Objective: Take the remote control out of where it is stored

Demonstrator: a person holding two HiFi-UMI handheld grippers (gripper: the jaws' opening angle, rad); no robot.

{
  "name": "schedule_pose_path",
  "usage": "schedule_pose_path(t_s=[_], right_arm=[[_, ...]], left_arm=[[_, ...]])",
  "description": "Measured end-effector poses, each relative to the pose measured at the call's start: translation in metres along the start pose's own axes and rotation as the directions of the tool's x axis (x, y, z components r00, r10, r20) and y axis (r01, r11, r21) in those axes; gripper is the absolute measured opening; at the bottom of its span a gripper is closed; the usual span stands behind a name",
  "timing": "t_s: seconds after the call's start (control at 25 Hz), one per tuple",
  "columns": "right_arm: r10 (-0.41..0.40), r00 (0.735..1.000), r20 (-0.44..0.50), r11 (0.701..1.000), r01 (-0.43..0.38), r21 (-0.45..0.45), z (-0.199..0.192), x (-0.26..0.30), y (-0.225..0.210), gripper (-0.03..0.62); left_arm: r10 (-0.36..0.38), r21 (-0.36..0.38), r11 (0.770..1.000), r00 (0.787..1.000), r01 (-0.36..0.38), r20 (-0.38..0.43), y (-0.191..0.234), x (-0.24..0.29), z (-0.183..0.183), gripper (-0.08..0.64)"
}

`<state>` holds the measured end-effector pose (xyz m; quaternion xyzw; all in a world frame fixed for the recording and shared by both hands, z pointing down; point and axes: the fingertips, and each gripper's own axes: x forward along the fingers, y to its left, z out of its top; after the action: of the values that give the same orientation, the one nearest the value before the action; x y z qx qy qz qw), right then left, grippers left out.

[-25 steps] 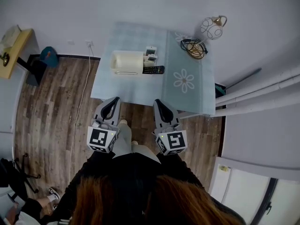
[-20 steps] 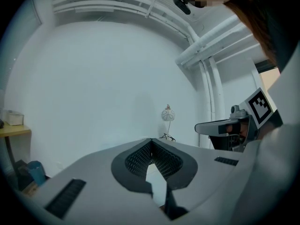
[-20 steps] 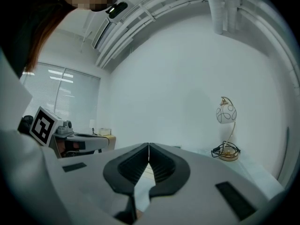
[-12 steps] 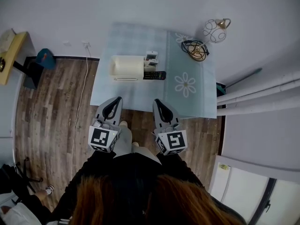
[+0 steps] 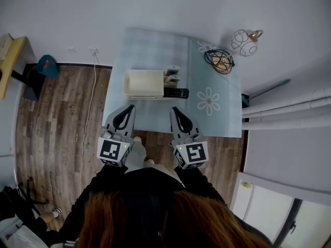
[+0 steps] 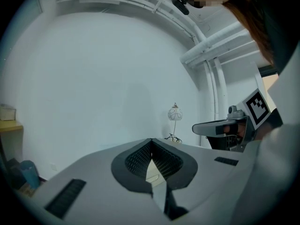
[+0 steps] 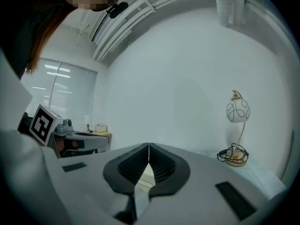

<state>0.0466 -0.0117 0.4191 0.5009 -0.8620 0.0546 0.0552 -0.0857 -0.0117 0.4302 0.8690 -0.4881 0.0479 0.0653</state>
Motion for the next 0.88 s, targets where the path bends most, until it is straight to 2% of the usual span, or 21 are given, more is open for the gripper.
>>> schedule_pose_path(t_s=[0.52, 0.88], right_arm=[[-0.044, 0.999, -0.029, 0.999, 0.043, -0.010, 0.008, 0.070, -0.008, 0.014], [-0.053, 0.998, -0.045, 0.999, 0.053, 0.005, 0.006, 0.097, -0.012, 0.014]], left_arm=[[-0.048, -0.020, 0.999, 0.999, 0.048, 0.002, 0.061, 0.044, 0.005, 0.006], [-0.081, -0.011, 0.997, 0.997, 0.081, 0.000, 0.082, 0.063, 0.006, 0.006]])
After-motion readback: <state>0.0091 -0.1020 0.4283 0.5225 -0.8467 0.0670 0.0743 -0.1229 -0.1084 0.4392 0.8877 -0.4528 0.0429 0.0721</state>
